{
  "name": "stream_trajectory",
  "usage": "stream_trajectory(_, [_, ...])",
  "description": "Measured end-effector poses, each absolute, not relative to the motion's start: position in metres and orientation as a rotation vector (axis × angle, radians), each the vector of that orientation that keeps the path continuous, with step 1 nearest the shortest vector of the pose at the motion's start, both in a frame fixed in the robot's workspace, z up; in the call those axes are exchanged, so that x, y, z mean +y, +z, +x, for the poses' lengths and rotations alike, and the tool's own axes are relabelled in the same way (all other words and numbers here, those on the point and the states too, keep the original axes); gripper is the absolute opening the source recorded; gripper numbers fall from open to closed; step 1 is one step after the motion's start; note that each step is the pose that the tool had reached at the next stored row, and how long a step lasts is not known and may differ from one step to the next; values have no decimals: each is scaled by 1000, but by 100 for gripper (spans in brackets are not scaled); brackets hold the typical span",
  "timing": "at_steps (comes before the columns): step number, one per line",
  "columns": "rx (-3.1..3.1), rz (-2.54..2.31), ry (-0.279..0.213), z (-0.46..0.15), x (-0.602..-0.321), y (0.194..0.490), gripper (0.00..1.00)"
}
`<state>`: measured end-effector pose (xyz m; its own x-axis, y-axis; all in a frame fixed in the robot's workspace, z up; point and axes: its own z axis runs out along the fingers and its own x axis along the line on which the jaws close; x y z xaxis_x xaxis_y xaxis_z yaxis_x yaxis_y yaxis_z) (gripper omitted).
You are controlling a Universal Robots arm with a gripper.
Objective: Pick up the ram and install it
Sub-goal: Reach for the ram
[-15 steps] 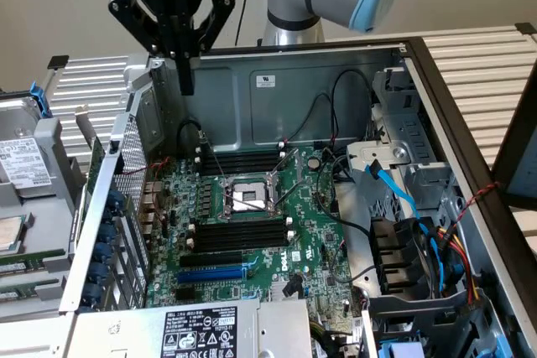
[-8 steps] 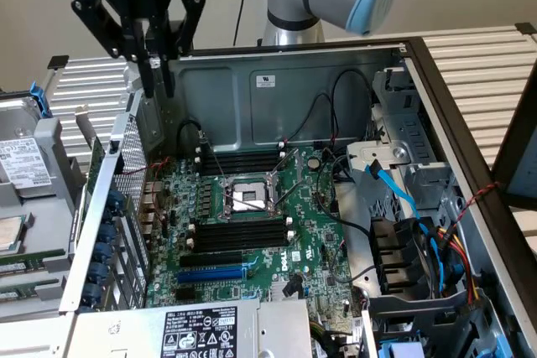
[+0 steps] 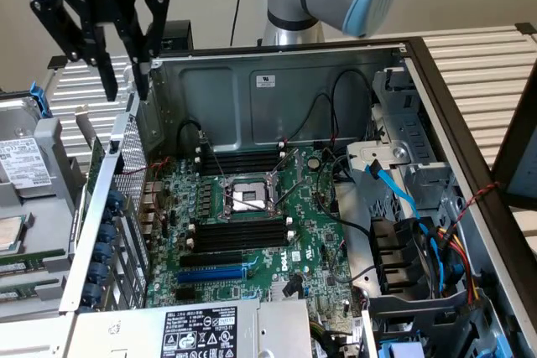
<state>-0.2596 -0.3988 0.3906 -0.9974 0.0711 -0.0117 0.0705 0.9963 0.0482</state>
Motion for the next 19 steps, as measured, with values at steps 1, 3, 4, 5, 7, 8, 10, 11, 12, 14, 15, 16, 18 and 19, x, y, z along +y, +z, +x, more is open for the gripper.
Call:
stream_trajectory(1, [3125, 111, 75, -264, -399, 390, 42])
stream_trajectory(3, [3125, 111, 74, -273, -399, 389, 42])
stream_trajectory(4, [3125, 111, 74, -277, -399, 389, 42])
stream_trajectory(5, [3125, 111, 74, -281, -399, 389, 42])
stream_trajectory(7, [3125, 113, 73, -288, -399, 388, 42])
stream_trajectory(8, [3125, 114, 73, -292, -399, 387, 42])
stream_trajectory(10, [3125, 115, 73, -299, -399, 387, 42])
stream_trajectory(11, [3125, 115, 73, -302, -399, 387, 42])
stream_trajectory(12, [3125, 116, 73, -306, -399, 386, 42])
stream_trajectory(14, [3125, 116, 73, -313, -399, 386, 42])
stream_trajectory(15, [3125, 116, 73, -317, -399, 386, 42])
stream_trajectory(16, [3125, 116, 73, -322, -399, 386, 42])
stream_trajectory(18, [3125, 116, 73, -331, -399, 386, 42])
stream_trajectory(19, [3125, 116, 73, -336, -399, 386, 42])
